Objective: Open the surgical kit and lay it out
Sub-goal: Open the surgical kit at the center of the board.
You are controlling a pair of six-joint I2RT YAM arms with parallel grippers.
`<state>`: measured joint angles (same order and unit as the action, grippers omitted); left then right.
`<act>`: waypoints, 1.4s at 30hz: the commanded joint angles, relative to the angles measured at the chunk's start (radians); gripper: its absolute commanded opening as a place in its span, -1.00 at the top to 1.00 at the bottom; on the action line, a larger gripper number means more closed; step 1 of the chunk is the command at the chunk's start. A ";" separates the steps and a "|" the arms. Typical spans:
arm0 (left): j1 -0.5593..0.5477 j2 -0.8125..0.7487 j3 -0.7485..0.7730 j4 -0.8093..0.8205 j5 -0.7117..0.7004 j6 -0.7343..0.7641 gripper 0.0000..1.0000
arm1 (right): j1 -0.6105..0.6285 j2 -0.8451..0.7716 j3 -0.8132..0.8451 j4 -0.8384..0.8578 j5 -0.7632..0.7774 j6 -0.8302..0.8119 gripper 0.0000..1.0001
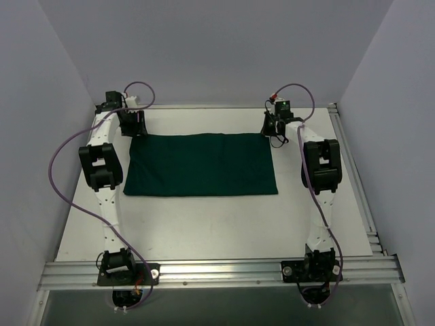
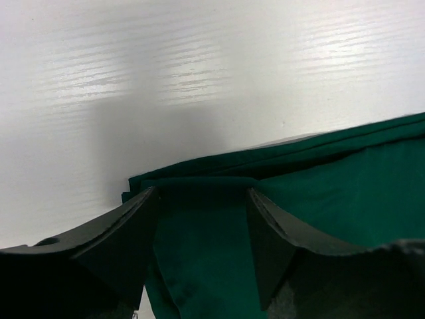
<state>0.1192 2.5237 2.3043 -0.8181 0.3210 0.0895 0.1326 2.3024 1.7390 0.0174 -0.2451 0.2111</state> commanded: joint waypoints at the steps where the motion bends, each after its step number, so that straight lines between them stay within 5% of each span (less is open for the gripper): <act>1: 0.000 0.012 0.044 -0.024 -0.045 -0.013 -0.32 | 0.015 -0.119 -0.019 -0.028 -0.049 0.000 1.00; 25: 0.023 -0.218 0.000 -0.099 0.119 0.004 -0.44 | 0.277 -0.583 -0.367 0.007 -0.206 0.004 1.00; 34: 0.020 -0.324 -0.077 -0.112 0.142 0.013 -0.44 | 0.528 -0.771 -0.637 -0.014 -0.244 0.042 1.00; 42: -0.001 -0.443 -0.229 -0.095 0.145 0.042 -0.44 | 0.849 -0.957 -1.010 0.039 -0.160 0.261 1.00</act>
<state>0.1329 2.1731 2.1075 -0.9123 0.4416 0.0998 0.9222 1.4300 0.7990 0.0452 -0.4397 0.3481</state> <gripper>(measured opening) 0.720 0.009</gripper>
